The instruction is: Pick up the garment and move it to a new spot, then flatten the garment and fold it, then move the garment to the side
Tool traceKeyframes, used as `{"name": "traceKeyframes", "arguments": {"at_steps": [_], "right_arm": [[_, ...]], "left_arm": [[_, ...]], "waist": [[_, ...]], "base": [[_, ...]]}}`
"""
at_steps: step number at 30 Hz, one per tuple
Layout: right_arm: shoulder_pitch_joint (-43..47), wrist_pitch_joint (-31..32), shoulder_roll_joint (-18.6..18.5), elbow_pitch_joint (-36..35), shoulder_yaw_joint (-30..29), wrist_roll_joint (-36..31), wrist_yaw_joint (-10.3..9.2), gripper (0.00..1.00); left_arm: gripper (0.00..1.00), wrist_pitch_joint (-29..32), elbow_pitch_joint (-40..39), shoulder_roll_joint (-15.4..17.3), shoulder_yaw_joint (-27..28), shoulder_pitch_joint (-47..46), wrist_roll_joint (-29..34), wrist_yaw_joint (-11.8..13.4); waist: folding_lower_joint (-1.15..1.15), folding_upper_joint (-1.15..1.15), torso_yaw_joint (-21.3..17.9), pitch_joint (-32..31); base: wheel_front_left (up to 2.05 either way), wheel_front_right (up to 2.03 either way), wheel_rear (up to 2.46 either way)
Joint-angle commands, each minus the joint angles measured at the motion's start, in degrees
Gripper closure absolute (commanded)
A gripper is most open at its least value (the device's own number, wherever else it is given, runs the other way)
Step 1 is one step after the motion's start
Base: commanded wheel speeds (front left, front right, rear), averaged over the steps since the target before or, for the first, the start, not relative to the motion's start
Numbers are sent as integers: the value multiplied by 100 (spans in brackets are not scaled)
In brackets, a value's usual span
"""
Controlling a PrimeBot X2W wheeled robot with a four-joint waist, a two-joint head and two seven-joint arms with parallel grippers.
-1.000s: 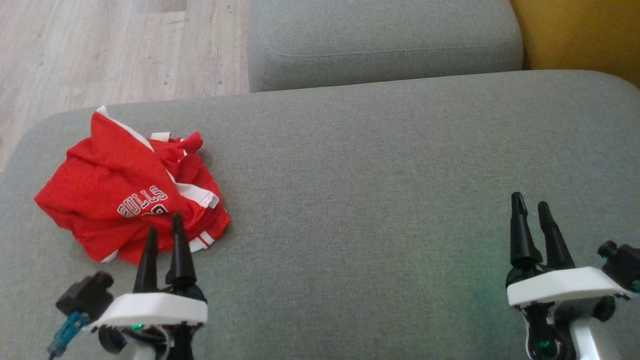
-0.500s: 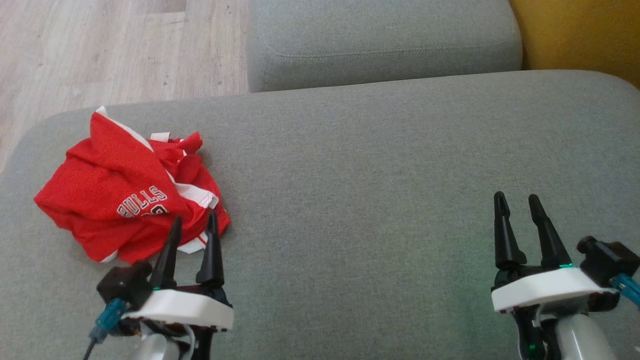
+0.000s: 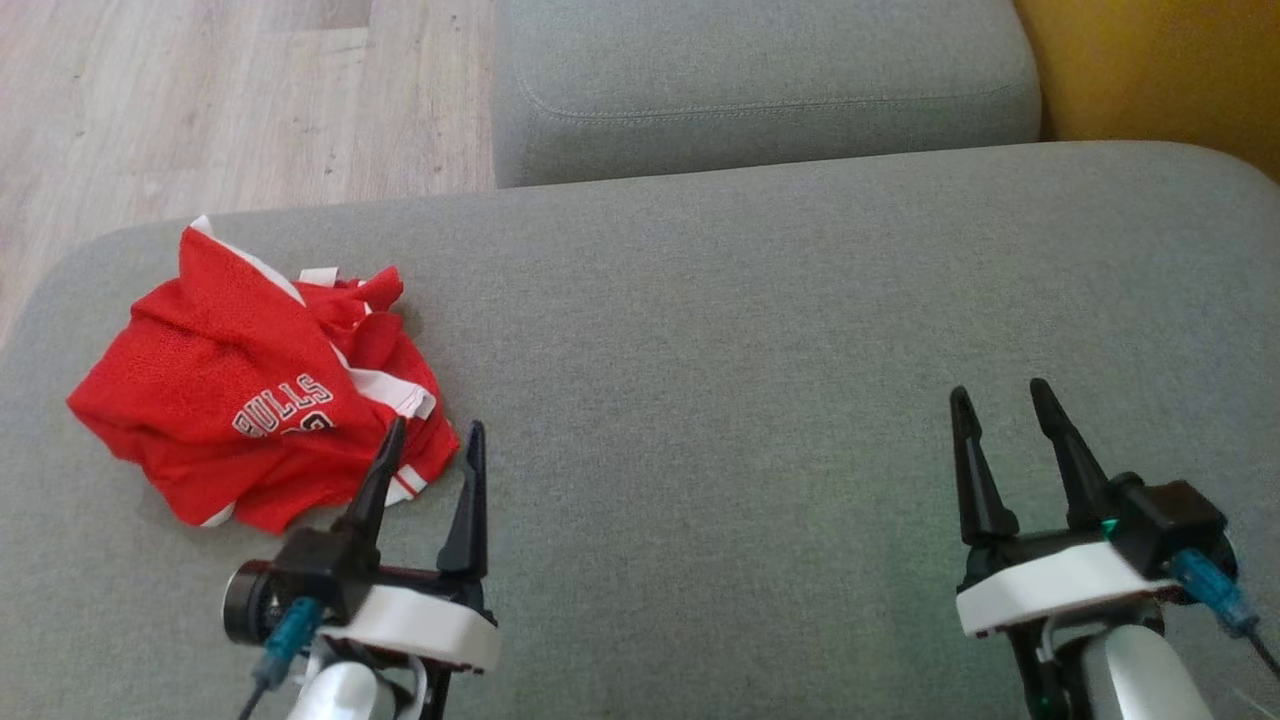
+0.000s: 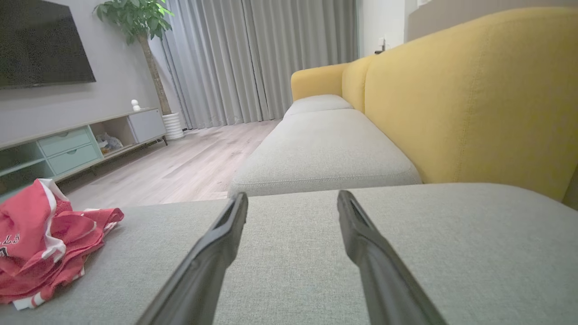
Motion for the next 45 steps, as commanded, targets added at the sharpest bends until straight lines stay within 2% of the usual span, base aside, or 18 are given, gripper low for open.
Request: {"name": "traceKeyframes", "arguments": {"at_steps": [1,8,11,19,29,45], "right_arm": [[-316,-127,-49,-257,150,-364,-3,0],[-316,-228,-51,-304,225,-820,-3,0],[-284,-279,-52,-295,199,-724,-4,0],[-183,-431,-55,-52,151,-202,-4,0],[-130,-600,-58,322,280,-234,-4,0],[-178,-634,-59,399,385,-238,-4,0]], "left_arm": [[0,-120,-168,140,10,-380,289,97],[0,-221,-85,211,-244,-439,666,234],[0,-272,-13,92,-141,-379,514,294],[0,-423,19,-174,353,-187,346,158],[0,-591,754,-328,517,-100,718,110],[0,-625,821,-465,688,-145,989,-26]], "waist": [[0,0,5,-9],[0,0,17,-21],[0,0,25,-21],[0,0,51,-22],[0,0,46,-52],[0,0,176,-37]], "base": [[0,0,0],[0,0,0],[0,0,0],[0,0,0],[0,0,0],[0,0,0]]}}
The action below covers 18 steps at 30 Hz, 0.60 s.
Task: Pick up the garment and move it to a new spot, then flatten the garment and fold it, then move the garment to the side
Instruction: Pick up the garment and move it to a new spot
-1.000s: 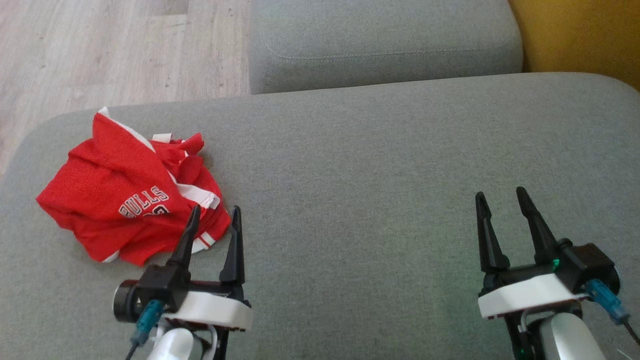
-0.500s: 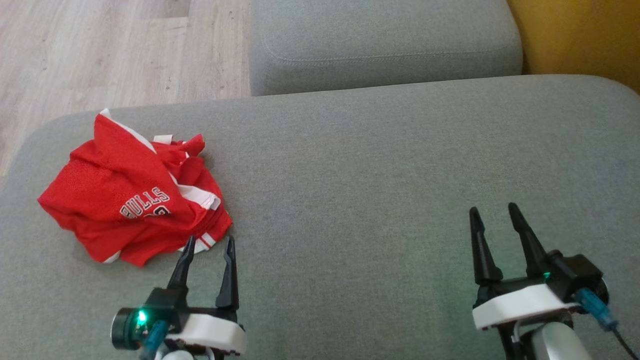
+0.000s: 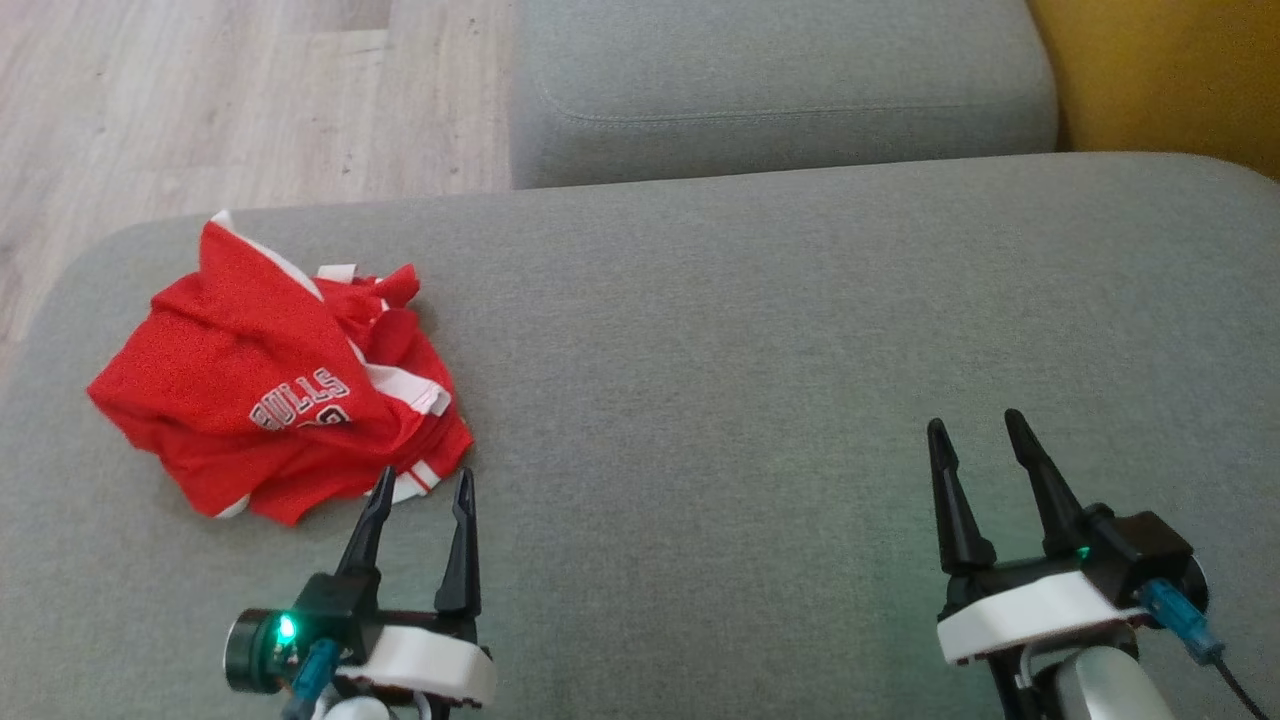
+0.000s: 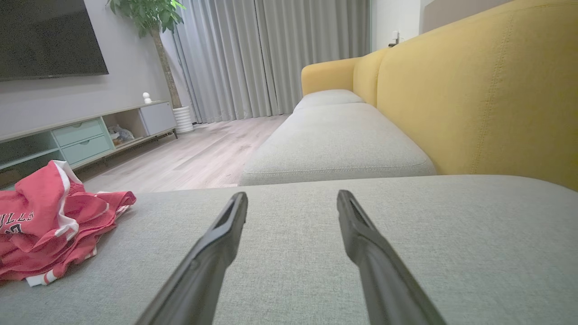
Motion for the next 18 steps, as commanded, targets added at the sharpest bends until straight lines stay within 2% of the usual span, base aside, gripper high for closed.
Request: {"name": "traceKeyframes", "arguments": {"at_steps": [1,6,18], "right_arm": [[-192,-63,-51,-166,183,0,-4,0],[-172,-63,-51,-107,346,68,-4,0],[-122,-63,-51,-64,902,187,-4,0]], "left_arm": [[0,-56,-185,-6,235,-278,77,-13],[0,-56,-284,-9,355,-209,158,-5],[0,-56,-322,12,706,68,229,-31]], "waist": [[0,0,76,-8],[0,0,229,-59],[0,0,920,-205]], "base": [[0,0,0],[0,0,0],[0,0,0]]}}
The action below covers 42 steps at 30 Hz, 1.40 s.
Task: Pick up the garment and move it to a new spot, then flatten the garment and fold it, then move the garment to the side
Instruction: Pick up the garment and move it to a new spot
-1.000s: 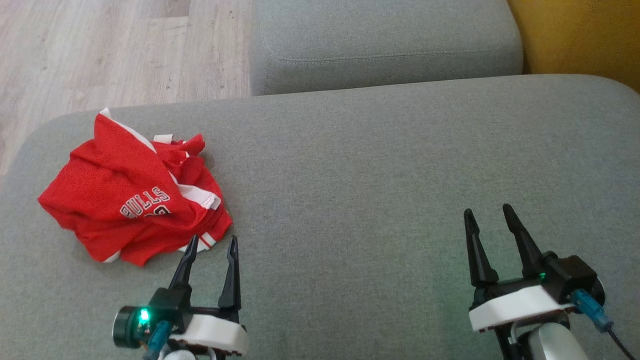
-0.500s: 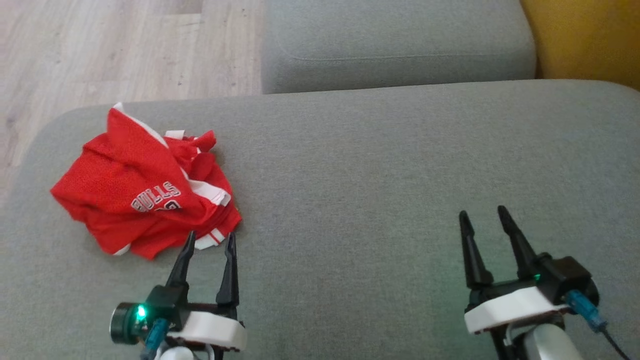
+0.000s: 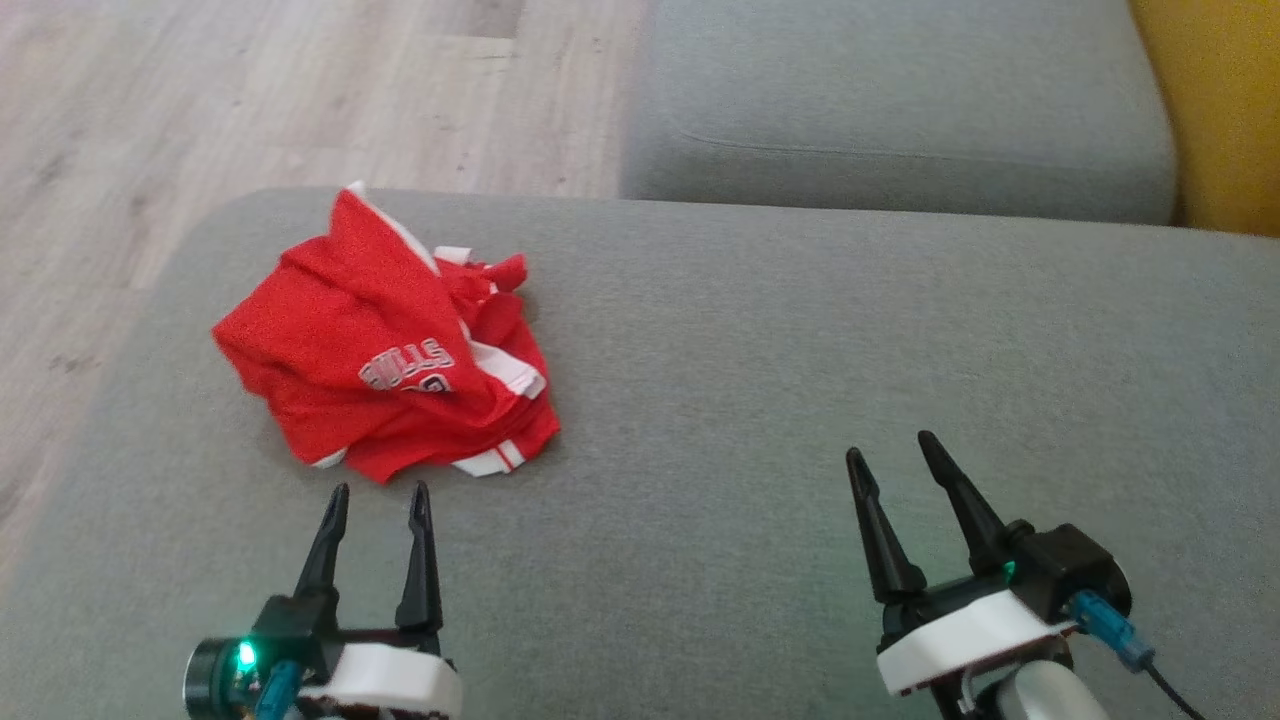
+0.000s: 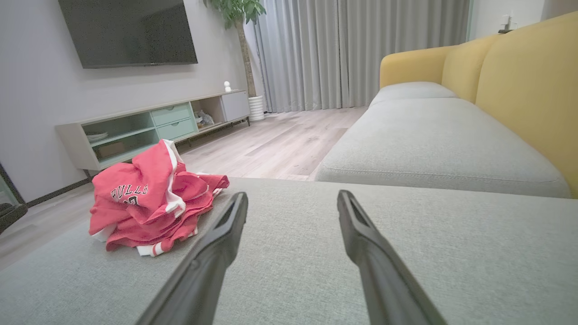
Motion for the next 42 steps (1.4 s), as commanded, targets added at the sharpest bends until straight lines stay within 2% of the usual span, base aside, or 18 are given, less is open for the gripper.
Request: {"name": "traceKeyframes", "arguments": {"at_steps": [1,10,16,23,30,33,36,39,42], "right_arm": [[-121,-63,-44,-165,176,39,-4,0],[-52,-63,-44,-110,404,108,-4,0],[-35,-63,-44,-107,486,158,-4,0],[-34,-63,-44,-122,500,161,-4,0],[-203,-63,-44,-205,378,80,-4,0],[-328,-63,-44,-271,293,22,-4,0],[-499,-63,-44,-331,264,-55,-4,0],[-674,-63,-44,-363,242,-97,-4,0],[-810,-63,-44,-387,240,-104,-4,0]], "left_arm": [[0,-55,-207,19,246,-137,70,-32],[0,-55,-378,4,398,20,179,-74],[0,-55,-405,-12,507,102,219,-78],[0,-55,-436,6,601,27,249,-156],[0,55,-340,301,563,-757,287,-490],[0,505,-211,571,473,-1534,267,-768],[0,1207,0,986,211,-2405,335,-982],[0,2042,352,1325,-144,-3180,114,-1076],[0,2720,664,1719,-765,-3809,-312,-1088]], "waist": [[0,0,184,-33],[0,0,664,-88],[0,0,851,-103],[0,0,877,-35],[0,0,728,403],[0,0,648,681],[0,0,513,1000],[0,0,367,1236],[0,0,199,1423]], "base": [[0,0,0],[0,0,0],[0,0,0],[0,0,0],[0,0,0],[0,0,0],[0,0,0],[0,0,0],[0,0,0]]}}
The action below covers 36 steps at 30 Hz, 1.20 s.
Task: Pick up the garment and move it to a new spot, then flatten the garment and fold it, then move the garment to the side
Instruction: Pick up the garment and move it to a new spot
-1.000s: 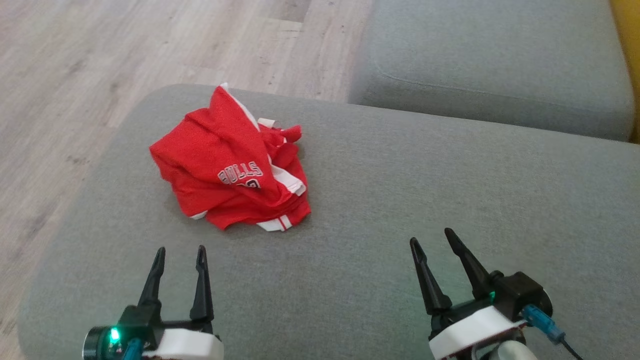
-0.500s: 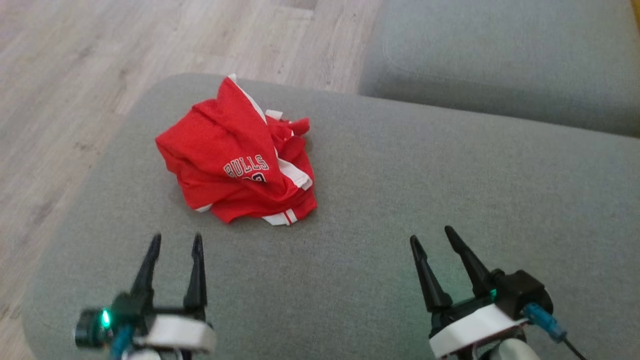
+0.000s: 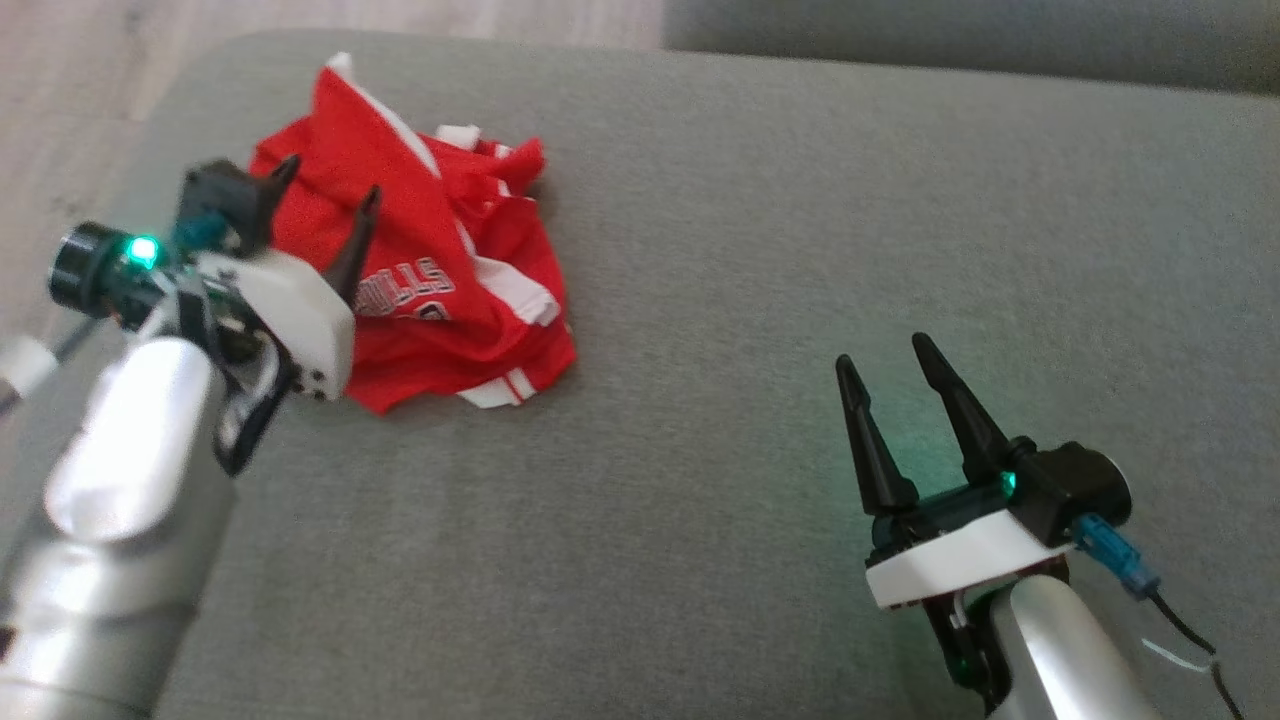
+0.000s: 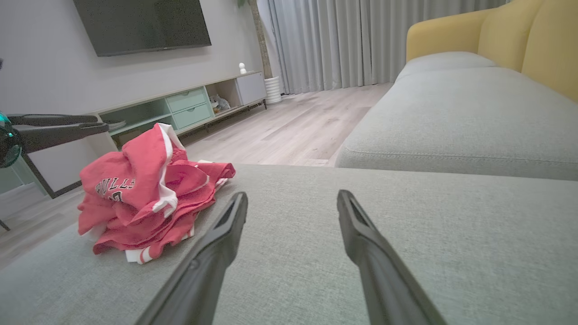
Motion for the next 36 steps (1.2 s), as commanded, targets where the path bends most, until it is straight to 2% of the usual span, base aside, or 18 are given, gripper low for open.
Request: {"name": "traceKeyframes", "arguments": {"at_steps": [1,4,6,10,15,16,17,22,26,31,36], "right_arm": [[-166,-62,-26,-197,132,-36,-4,0],[-299,-62,-26,-229,202,-29,-4,0],[-338,-62,-26,-244,205,-26,-4,0],[-381,-62,-26,-265,184,-12,-4,0],[-428,-62,-26,-282,162,-9,-4,0],[-432,-62,-26,-287,149,-1,-4,0],[-433,-62,-26,-291,138,6,-4,0],[-392,-62,-26,-261,95,10,-4,0],[-352,-62,-26,-226,117,36,-4,0],[-230,-62,-26,-148,147,133,-4,0],[-67,-62,-26,-93,121,218,-4,0]], "left_arm": [[0,126,-59,341,109,-372,-198,7],[0,533,424,734,-224,-899,-781,5],[0,624,692,889,-338,-1076,-851,5],[0,657,1247,994,-344,-1301,-913,6],[0,722,1846,951,-334,-1400,-1034,13],[88,722,1916,940,-356,-1413,-1058,12],[100,665,1949,932,-370,-1432,-1085,10],[100,161,1948,891,-485,-1580,-1154,6],[100,-505,1742,826,-496,-1716,-1255,5],[100,-1537,1264,770,-266,-1744,-1394,39],[100,-1942,588,768,-151,-1521,-1480,126]], "waist": [[-2,0,-244,233],[-2,0,-492,434],[-2,0,-597,504],[-2,0,-746,599],[-2,0,-836,644],[-2,0,-842,646],[-2,0,-844,646],[-2,0,-786,558],[-2,0,-722,364],[-2,0,-714,-24],[-2,0,-741,-379]], "base": [[0,0,0],[0,0,0],[0,0,0],[0,0,0],[0,0,0],[0,0,0],[0,0,0],[0,0,0],[0,0,0],[0,0,0],[0,0,0]]}}
